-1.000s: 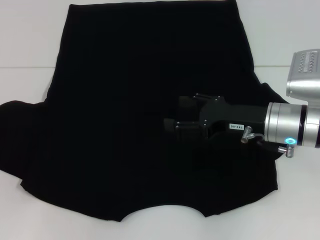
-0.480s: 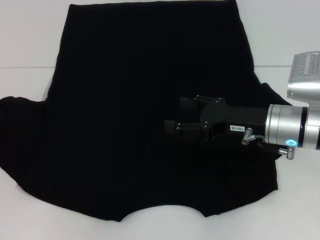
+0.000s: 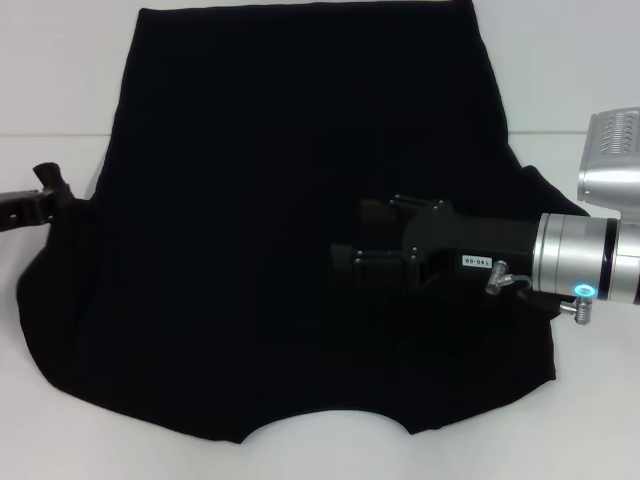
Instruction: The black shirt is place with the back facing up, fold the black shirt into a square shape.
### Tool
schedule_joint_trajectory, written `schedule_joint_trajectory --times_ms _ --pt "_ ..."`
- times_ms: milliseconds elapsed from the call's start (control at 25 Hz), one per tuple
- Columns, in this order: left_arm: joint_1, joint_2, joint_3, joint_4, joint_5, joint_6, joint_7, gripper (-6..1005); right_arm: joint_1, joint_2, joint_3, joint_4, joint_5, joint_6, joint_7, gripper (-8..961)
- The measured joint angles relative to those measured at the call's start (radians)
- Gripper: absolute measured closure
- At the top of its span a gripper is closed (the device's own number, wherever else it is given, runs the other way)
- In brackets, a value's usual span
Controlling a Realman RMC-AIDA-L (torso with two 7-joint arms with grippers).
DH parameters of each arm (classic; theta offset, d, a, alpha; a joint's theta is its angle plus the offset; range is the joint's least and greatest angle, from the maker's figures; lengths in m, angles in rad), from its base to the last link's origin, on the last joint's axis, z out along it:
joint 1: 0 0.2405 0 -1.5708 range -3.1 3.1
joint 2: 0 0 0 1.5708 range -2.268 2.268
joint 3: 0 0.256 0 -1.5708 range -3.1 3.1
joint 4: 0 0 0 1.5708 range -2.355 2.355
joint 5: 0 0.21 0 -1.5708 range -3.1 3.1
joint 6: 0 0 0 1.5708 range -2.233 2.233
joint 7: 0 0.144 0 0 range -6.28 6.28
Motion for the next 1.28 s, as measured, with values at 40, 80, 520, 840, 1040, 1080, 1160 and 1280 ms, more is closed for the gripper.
schedule_joint_trajectory --times_ms 40,80,520,840,1040,1080,1160,1280 --pt "-0.002 -0.002 0.002 -0.005 -0.001 0.011 0.009 972 0.0 0.0 0.0 0.0 0.0 0.0 0.0 42" --pt "-0.003 -0.004 0.004 -0.008 -0.001 0.015 0.011 972 0.0 0.0 0.0 0.0 0.0 0.0 0.0 42" --pt "-0.023 -0.018 0.076 -0.06 -0.038 0.052 0.069 971 0.0 -0.001 0.001 0.012 0.0 -0.001 -0.015 41" --pt "-0.047 -0.044 0.172 -0.093 -0.04 0.032 0.16 971 0.001 -0.001 0.005 0.013 0.0 -0.002 -0.016 41" --pt "-0.048 -0.048 0.219 -0.1 -0.04 0.021 0.168 972 0.001 0.0 0.006 0.013 0.0 -0.002 -0.016 42" --pt "-0.048 -0.048 0.219 -0.1 -0.04 0.021 0.167 972 0.001 0.0 0.006 0.013 0.0 -0.002 -0.016 42" --pt "-0.049 -0.05 0.217 -0.1 -0.04 0.02 0.165 972 0.002 0.0 0.007 0.012 0.0 -0.003 -0.017 42" --pt "-0.049 -0.051 0.208 -0.1 -0.041 0.018 0.154 972 0.002 0.0 0.008 0.01 0.0 -0.002 -0.017 42"
